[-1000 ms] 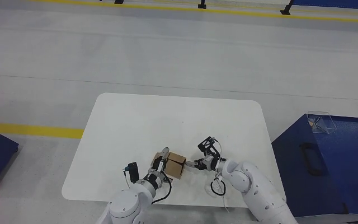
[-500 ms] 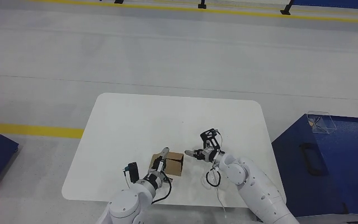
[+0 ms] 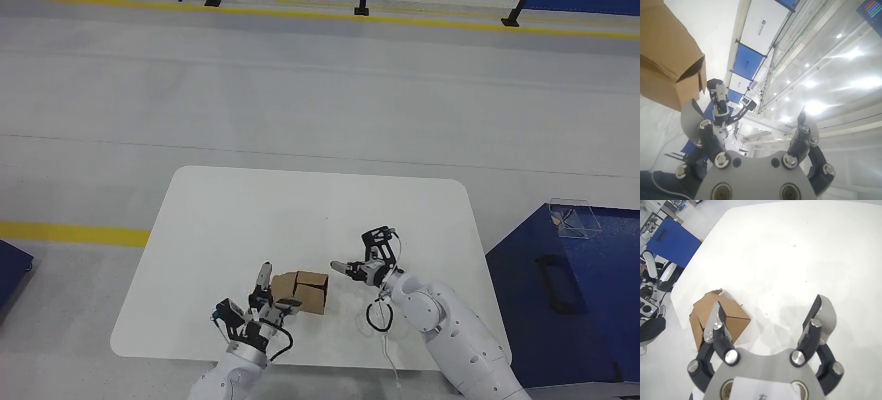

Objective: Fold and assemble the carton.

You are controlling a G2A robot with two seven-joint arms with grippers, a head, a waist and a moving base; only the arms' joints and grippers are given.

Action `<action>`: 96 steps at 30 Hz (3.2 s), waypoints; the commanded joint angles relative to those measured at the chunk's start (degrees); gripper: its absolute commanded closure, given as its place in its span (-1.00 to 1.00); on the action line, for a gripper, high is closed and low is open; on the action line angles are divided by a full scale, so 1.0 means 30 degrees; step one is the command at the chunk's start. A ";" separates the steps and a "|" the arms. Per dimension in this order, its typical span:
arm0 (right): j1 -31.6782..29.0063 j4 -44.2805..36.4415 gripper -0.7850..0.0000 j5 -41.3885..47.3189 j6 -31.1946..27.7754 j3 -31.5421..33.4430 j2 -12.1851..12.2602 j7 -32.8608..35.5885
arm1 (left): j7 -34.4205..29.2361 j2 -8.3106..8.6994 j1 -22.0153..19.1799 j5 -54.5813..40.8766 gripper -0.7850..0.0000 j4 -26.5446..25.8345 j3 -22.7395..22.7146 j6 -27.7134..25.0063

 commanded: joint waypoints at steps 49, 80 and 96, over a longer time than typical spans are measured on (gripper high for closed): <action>0.0068 0.0019 -1.00 0.0278 0.0122 -0.0060 -0.0059 0.0030 | 1.0914 -0.2039 -0.2380 1.4062 -1.00 0.9263 0.3817 -0.4845; 0.0068 0.0019 -1.00 0.0278 0.0122 -0.0060 -0.0059 0.0030 | 0.8619 -0.2874 -0.5158 0.9388 -1.00 1.2985 0.2460 -0.8107; 0.0068 0.0019 -1.00 0.0278 0.0122 -0.0060 -0.0059 0.0030 | 0.6426 -0.2974 -0.5645 0.7673 -1.00 1.3378 0.1363 -1.2494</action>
